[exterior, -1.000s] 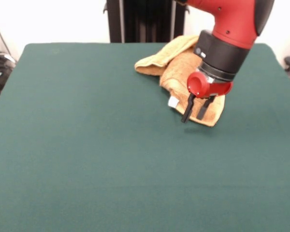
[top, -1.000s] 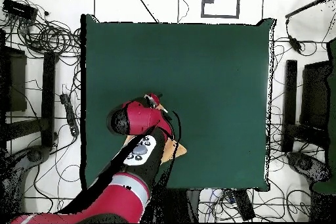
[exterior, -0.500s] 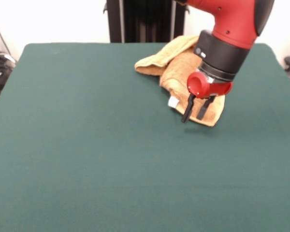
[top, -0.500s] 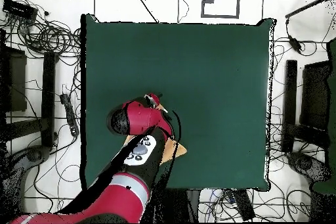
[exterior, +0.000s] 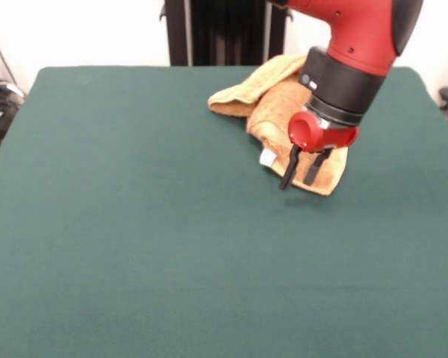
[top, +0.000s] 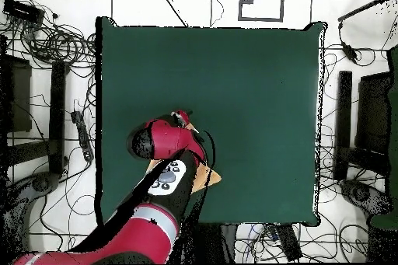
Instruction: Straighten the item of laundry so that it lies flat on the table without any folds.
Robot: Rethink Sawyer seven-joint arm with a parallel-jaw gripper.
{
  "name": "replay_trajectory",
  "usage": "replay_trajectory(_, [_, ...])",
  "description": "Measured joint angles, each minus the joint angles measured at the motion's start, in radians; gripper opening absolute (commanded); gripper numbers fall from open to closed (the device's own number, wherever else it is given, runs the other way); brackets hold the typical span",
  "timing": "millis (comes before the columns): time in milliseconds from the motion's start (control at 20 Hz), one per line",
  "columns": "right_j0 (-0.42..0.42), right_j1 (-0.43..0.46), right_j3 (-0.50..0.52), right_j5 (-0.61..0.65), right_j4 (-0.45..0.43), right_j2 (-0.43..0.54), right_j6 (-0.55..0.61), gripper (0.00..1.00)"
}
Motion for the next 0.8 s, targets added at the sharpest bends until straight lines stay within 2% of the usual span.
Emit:
replay_trajectory(350, [-0.049, -0.021, 0.002, 0.018, -0.002, 0.046, 0.000, 1.00])
replay_trajectory(650, [-0.152, -0.057, 0.003, 0.101, -0.002, 0.141, 0.000, 1.00])
replay_trajectory(800, [-0.176, -0.064, 0.003, 0.119, -0.002, 0.162, 0.000, 1.00])
